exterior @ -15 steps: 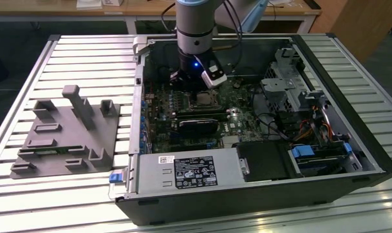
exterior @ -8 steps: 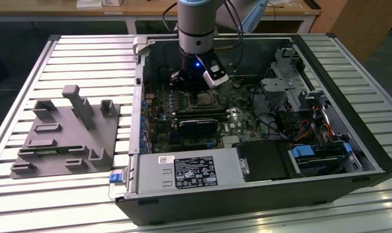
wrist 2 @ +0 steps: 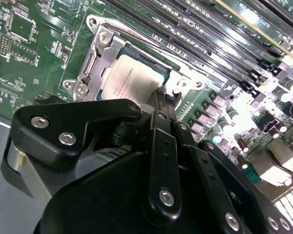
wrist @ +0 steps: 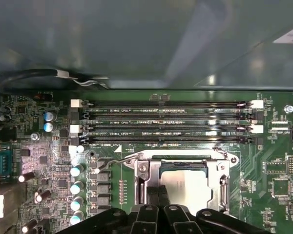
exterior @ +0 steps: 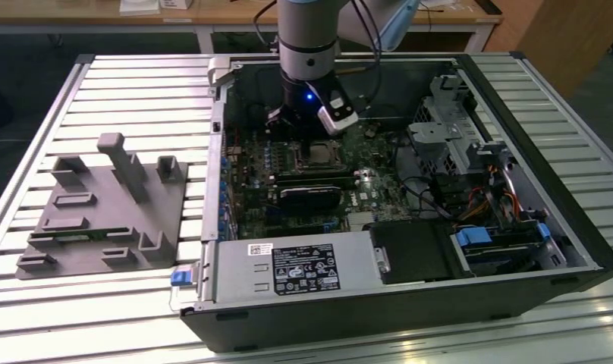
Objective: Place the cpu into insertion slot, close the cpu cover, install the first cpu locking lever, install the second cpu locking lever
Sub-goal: 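Close the cpu cover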
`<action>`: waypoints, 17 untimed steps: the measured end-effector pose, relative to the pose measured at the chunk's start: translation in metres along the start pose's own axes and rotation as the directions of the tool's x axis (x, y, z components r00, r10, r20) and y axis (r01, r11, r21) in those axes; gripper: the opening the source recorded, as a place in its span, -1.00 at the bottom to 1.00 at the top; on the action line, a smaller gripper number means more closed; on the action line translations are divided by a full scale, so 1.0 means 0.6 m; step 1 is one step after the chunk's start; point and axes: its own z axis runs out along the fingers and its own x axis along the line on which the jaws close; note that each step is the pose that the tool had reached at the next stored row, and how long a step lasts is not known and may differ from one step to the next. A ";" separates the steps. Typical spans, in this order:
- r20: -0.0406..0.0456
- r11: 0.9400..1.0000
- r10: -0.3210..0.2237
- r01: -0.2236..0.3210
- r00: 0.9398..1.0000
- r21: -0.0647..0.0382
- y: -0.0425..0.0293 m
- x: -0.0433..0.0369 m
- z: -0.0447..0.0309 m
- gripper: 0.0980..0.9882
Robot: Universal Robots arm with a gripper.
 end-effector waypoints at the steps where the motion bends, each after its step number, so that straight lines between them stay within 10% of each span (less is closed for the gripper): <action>1: 0.000 1.000 0.000 0.000 1.000 0.000 0.000 0.000 -0.002 -0.98; 17: 0.000 1.000 0.000 0.000 1.000 0.000 0.000 -0.006 -0.009 -0.98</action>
